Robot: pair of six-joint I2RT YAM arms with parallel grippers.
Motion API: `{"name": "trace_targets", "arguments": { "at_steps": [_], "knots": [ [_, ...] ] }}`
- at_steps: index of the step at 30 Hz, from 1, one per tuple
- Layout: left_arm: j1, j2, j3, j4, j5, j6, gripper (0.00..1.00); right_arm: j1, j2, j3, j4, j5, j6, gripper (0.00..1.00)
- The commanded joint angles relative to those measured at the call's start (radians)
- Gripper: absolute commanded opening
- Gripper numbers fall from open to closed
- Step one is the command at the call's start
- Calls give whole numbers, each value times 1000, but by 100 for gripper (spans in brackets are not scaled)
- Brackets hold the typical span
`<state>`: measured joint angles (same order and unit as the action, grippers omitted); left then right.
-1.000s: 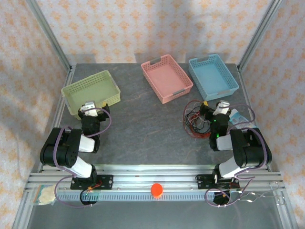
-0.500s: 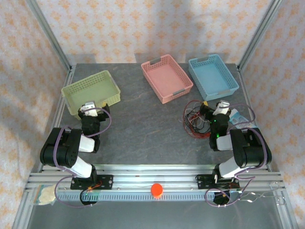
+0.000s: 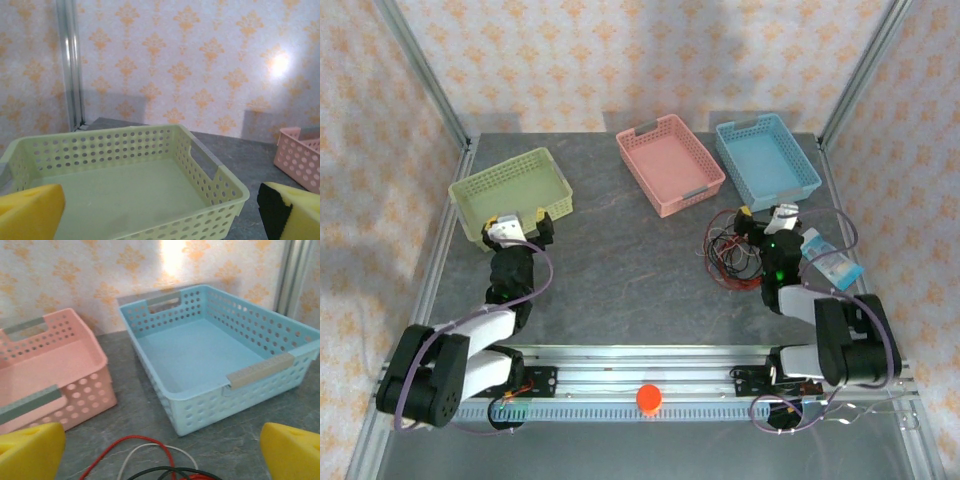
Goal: Untangle the cables
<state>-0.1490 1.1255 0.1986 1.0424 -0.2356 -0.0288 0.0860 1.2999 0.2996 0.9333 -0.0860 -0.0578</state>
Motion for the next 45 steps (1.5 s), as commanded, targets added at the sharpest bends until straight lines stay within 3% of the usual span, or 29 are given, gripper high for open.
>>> {"name": "trace_targets", "arguments": {
  "at_steps": [1,6,11,15,18,22,30,34,45],
  "knots": [
    [-5,-49,88,-247,-77,-122,100,44,-72,13,-124,-15,-1,100],
    [-5,-53,255,-579,-171,-335,100,95,-196,41,-271,-15,24,100],
    [-5,-22,360,-715,-121,-431,100,110,-272,72,-378,-46,146,100],
    [-4,40,467,-821,-43,-438,99,109,-267,155,-546,21,290,100],
    [-4,108,568,-931,4,-396,100,109,-256,211,-617,-21,314,100],
    [-2,185,630,-963,160,-271,100,110,-223,300,-689,-45,390,100],
    [-1,335,853,-1249,140,-130,100,129,-89,447,-677,-237,357,100],
    [-1,377,910,-1351,153,-14,100,216,-26,523,-701,-218,274,100],
    [50,506,940,-1478,174,123,100,496,72,664,-725,-176,131,100]
  ]
}}
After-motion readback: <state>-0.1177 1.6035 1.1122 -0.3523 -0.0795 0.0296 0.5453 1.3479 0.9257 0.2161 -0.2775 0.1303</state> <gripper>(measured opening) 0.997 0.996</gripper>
